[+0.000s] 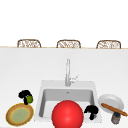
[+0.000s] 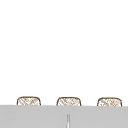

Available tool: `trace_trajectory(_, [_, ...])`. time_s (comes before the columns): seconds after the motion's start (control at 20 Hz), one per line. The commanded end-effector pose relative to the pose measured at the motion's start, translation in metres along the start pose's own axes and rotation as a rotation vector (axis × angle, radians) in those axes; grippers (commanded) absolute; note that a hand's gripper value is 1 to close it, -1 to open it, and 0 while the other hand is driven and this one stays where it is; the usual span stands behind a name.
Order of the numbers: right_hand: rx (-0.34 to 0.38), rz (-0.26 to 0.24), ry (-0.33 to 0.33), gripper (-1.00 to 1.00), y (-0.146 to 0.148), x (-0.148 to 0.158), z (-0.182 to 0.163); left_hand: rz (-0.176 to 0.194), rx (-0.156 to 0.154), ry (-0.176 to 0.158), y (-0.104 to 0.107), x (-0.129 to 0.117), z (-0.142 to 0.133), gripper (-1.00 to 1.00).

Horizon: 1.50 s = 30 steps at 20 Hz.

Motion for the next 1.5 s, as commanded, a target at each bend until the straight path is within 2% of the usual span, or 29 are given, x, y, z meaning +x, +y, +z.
trace_trajectory(0.0, [0.000,0.000,0.000,0.00,0.000,0.000,0.000,-0.006,0.012,0.037,0.017,0.018,0.006,1.00])
trace_trajectory(0.05, [0.000,0.000,0.000,0.00,0.000,0.000,0.000,0.016,0.016,0.044,0.026,0.019,0.008,1.00])
trace_trajectory(0.1, [0.000,0.000,0.000,0.00,0.000,0.000,0.000,0.021,0.016,0.046,0.034,0.022,0.008,1.00])
trace_trajectory(0.2, [0.000,0.000,0.000,0.00,0.000,0.000,0.000,-0.002,0.007,0.036,0.050,0.031,0.007,1.00])
trace_trajectory(0.35, [0.000,0.000,0.000,0.00,0.000,0.000,0.000,-0.002,0.006,0.042,0.072,0.042,0.009,1.00])
trace_trajectory(0.5, [0.000,0.000,0.000,0.00,0.000,0.000,0.000,0.028,0.010,0.053,0.092,0.051,0.014,1.00])
trace_trajectory(0.75, [0.000,0.000,0.000,0.00,0.000,0.000,0.000,-0.008,-0.020,0.022,0.098,0.085,0.020,1.00])
trace_trajectory(0.85, [0.000,0.000,0.000,0.00,0.000,0.000,0.000,-0.015,-0.015,0.015,0.091,0.101,0.021,1.00])
trace_trajectory(0.95, [0.000,0.000,0.000,0.00,0.000,0.000,0.000,-0.004,0.006,0.027,0.085,0.117,0.022,1.00])
trace_trajectory(1.1, [0.000,0.000,0.000,0.00,0.000,0.000,0.000,-0.010,0.032,0.028,0.067,0.136,0.022,1.00])
trace_trajectory(1.25, [0.000,0.000,0.000,0.00,0.000,0.000,0.000,-0.008,0.048,0.039,0.047,0.143,0.026,1.00])
trace_trajectory(1.35, [0.000,0.000,0.000,0.00,0.000,0.000,0.000,-0.005,0.047,0.049,0.034,0.141,0.031,1.00])
trace_trajectory(1.45, [0.000,0.000,0.000,0.00,0.000,0.000,0.000,-0.005,0.046,0.039,0.020,0.134,0.040,1.00])
